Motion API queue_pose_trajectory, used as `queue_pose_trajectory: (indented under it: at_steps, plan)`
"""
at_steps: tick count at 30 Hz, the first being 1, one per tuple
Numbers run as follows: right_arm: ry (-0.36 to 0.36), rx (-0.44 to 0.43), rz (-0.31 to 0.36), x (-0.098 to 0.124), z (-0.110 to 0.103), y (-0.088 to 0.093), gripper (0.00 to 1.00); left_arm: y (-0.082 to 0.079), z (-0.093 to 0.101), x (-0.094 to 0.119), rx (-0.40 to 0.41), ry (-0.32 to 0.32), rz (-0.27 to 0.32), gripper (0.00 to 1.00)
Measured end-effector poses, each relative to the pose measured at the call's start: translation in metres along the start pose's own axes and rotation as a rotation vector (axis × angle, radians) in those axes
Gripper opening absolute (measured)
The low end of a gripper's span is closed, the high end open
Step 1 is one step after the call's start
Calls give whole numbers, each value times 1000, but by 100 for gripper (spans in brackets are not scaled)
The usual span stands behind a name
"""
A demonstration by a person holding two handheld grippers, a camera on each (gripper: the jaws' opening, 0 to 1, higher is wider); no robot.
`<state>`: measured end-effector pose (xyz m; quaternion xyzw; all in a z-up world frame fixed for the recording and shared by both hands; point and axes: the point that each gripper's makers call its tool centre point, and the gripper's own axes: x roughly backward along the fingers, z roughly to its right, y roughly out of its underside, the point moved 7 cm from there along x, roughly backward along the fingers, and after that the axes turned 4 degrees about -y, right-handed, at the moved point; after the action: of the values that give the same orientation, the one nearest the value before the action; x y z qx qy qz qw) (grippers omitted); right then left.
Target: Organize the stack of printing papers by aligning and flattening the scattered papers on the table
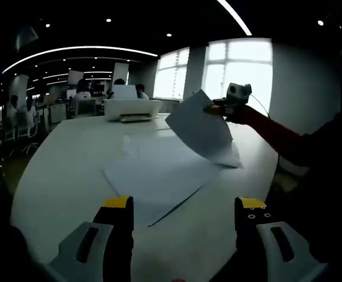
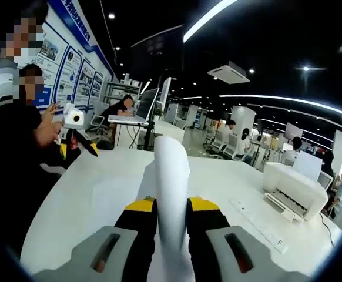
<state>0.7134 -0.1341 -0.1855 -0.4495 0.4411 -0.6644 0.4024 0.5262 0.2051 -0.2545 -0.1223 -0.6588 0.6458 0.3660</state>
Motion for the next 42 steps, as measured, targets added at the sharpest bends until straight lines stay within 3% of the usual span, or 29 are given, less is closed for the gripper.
queue_pose_trajectory:
  at_steps: [19, 42]
  plan:
    - [-122, 73, 7, -9, -23, -11, 16, -4, 6, 1, -21, 5, 11, 72]
    - [-178, 134, -4, -19, -49, -23, 15, -8, 11, 3, -42, 11, 19, 72]
